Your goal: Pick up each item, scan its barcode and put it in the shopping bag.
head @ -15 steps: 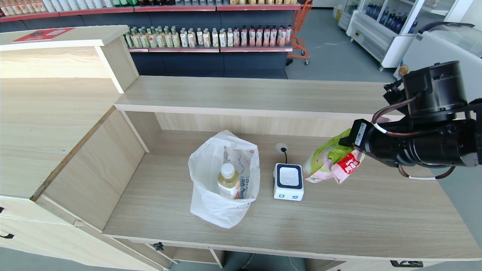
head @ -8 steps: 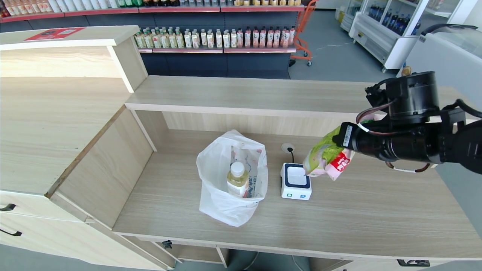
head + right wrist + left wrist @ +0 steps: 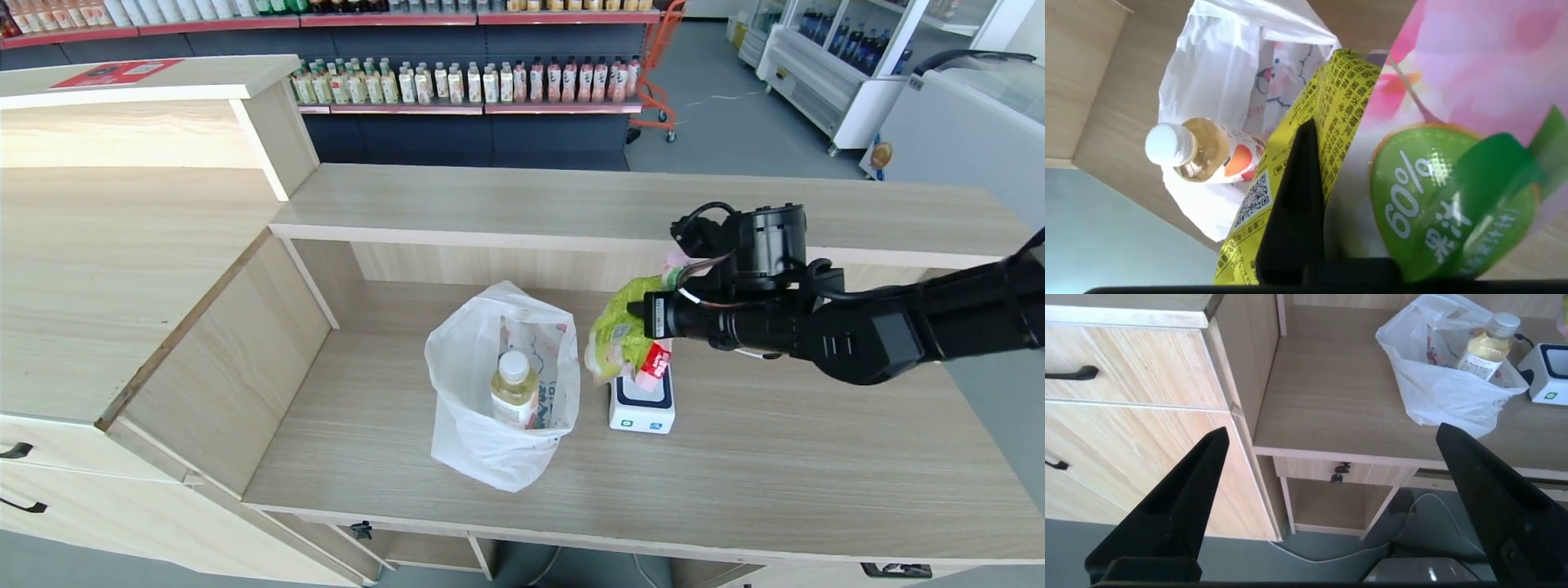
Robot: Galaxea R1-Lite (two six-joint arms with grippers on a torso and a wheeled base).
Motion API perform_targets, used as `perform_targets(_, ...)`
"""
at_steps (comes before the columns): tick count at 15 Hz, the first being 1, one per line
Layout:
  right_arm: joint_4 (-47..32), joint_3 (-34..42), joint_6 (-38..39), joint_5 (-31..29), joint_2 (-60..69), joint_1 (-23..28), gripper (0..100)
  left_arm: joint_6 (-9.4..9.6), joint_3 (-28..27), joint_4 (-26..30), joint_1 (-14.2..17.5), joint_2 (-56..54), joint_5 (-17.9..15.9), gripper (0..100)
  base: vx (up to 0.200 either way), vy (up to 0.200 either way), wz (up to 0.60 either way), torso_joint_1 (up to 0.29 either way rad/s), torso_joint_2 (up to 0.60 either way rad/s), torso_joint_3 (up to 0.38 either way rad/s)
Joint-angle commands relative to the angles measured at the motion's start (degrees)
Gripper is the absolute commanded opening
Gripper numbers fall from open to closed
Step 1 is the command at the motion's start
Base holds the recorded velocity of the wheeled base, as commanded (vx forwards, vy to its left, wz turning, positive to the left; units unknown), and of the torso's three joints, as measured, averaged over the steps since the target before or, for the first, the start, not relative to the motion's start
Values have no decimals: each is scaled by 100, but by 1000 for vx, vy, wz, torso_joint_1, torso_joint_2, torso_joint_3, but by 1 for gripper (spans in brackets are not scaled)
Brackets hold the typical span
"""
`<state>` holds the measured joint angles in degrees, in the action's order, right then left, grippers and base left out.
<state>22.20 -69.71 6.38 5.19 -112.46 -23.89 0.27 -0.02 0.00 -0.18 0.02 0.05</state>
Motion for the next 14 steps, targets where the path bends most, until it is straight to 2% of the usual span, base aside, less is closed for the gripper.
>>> perform_targets(1, 180, -430, -550, 70, -953, -80, 0, 0, -6, 0, 1, -2, 4, 100, 0, 0, 0, 0, 0, 0)
perform_targets(2, 232, -623, -734, 78, -1217, -98, 0, 0, 2, 0, 1, -2, 4, 100, 0, 0, 0, 0, 0, 0)
perform_targets(8, 303, -1977, -734, 289, -2237, -432, 0, 0, 2, 0, 1, -2, 4, 100, 0, 0, 0, 0, 0, 0)
perform_targets(14, 311, -2337, -875, 562, -2711, -493, 0, 0, 2, 0, 1, -2, 4, 100, 0, 0, 0, 0, 0, 0)
